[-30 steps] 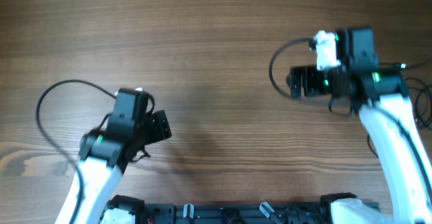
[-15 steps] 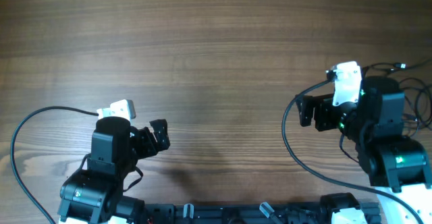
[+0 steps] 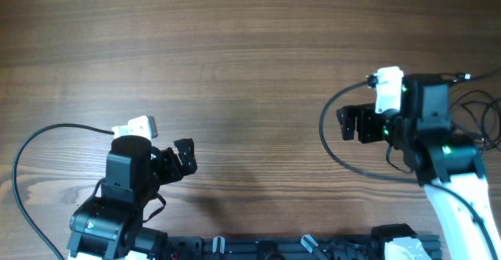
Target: Untangle cables
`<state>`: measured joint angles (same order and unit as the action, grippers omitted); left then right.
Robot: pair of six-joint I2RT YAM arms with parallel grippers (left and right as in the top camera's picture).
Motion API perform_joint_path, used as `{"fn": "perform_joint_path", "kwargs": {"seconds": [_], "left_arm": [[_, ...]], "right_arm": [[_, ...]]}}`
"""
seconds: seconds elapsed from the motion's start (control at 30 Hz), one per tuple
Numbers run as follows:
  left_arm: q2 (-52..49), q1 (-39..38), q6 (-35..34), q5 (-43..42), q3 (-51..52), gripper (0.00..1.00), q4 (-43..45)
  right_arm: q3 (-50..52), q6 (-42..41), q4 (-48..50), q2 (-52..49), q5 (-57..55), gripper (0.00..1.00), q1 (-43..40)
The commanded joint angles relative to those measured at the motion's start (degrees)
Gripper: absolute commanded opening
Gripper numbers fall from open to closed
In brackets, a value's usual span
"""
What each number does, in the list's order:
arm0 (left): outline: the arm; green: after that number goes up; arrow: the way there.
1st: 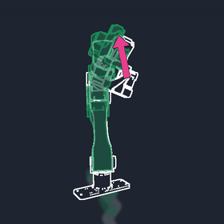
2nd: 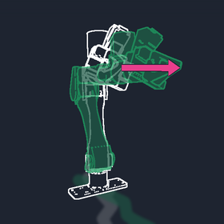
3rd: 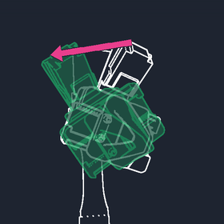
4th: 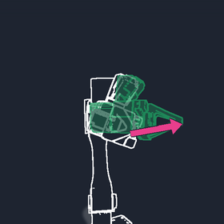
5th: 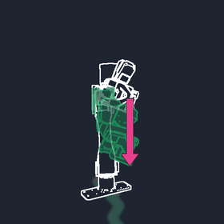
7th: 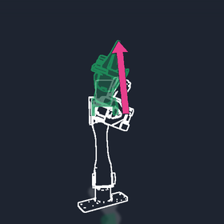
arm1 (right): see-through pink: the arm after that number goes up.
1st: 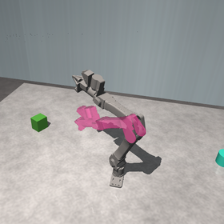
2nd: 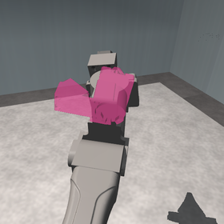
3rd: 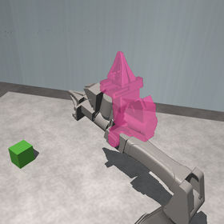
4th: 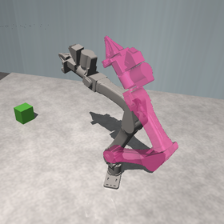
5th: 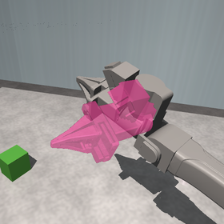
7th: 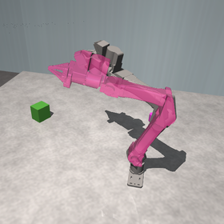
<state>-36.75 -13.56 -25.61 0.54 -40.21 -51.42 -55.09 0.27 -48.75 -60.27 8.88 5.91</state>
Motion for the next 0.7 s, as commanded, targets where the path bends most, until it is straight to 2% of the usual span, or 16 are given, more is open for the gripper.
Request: {"fn": "perform_joint_path", "kwargs": {"seconds": [0.0,0.23,0.37,0.67], "left_arm": [[0.22,-0.33,-0.13,-0.04,0.79,1.00,-0.04],[0.22,-0.33,-0.13,-0.04,0.79,1.00,-0.04],[0.22,-0.33,-0.13,-0.04,0.79,1.00,-0.04],[0.22,-0.33,-0.13,-0.04,0.79,1.00,-0.04]], "right_arm": [[0.46,1.22,0.11,-4.39,-4.70,1.00,-0.13],[0.46,1.20,0.24,-2.62,-4.66,1.00,-0.13],[0.48,1.42,0.09,3.43,-4.79,1.00,-0.13],[0.63,7.34,3.08,17.73,-6.71,1.00,-0.20]]}}
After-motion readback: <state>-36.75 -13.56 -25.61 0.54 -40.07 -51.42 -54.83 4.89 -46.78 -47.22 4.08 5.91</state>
